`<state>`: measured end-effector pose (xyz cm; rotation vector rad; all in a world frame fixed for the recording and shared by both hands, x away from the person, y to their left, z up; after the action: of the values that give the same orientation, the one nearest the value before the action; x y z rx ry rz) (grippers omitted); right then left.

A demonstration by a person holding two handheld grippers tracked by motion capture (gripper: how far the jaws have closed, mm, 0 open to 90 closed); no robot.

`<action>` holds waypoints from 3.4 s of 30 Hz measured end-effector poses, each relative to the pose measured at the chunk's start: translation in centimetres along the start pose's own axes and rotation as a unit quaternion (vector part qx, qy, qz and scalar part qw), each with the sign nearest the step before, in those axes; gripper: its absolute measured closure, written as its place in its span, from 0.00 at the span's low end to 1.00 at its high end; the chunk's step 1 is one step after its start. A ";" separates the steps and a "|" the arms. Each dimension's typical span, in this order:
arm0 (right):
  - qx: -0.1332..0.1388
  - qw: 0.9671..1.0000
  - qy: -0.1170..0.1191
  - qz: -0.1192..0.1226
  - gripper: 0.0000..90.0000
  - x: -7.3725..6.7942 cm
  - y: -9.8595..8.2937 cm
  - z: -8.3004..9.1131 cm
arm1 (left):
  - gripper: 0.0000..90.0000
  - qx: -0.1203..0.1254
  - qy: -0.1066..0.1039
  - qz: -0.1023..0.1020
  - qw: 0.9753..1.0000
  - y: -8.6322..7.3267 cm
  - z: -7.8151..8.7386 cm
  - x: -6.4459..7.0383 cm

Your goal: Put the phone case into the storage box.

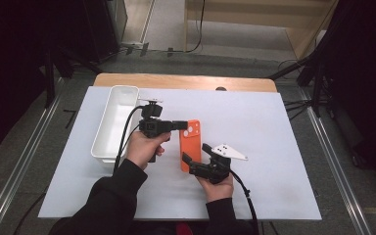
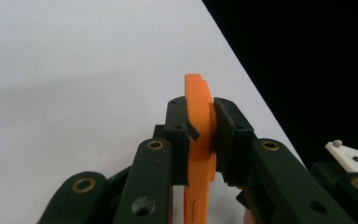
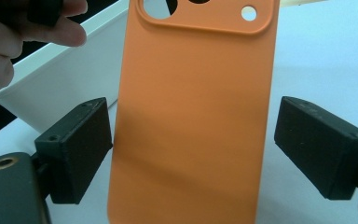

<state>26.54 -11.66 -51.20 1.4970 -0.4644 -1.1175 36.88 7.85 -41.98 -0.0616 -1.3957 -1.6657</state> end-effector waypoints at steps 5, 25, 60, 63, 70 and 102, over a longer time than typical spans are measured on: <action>-0.023 1.000 0.021 -0.001 0.11 -0.4 0.9 0.2 | 0.85 0.004 0.005 -0.031 0.999 0.4 0.1 0.5; -0.101 0.992 0.072 0.026 0.23 1.3 3.7 0.3 | 0.85 -0.006 -0.024 -0.100 0.995 1.4 1.9 1.6; -0.189 0.951 0.224 0.099 0.27 3.7 8.0 1.7 | 0.85 -0.069 -0.137 -0.180 0.972 1.0 2.8 2.9; -0.191 0.949 0.229 0.099 0.27 3.7 8.5 2.0 | 0.85 -0.074 -0.143 -0.189 0.969 0.8 2.8 3.0; -0.196 0.947 0.234 0.098 0.27 4.3 9.5 2.3 | 0.85 -0.085 -0.161 -0.192 0.964 0.6 2.7 3.0; -0.233 0.924 0.296 0.072 0.31 5.1 11.4 -0.1 | 0.85 -0.124 -0.194 -0.151 0.961 -0.2 1.6 2.5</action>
<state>32.37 -18.71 -42.71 1.2653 0.1103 -0.5557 34.52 7.59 -40.12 -0.3507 -1.5299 -2.1661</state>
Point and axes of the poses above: each handheld gripper's, and its own axes: z roughly backward along the jaws, y roughly out of its top, x roughly to its right, the point moved 1 cm from there along -z, roughly forward along the jaws, and after that the axes turned 15 degrees about x, right-handed, at the moved point
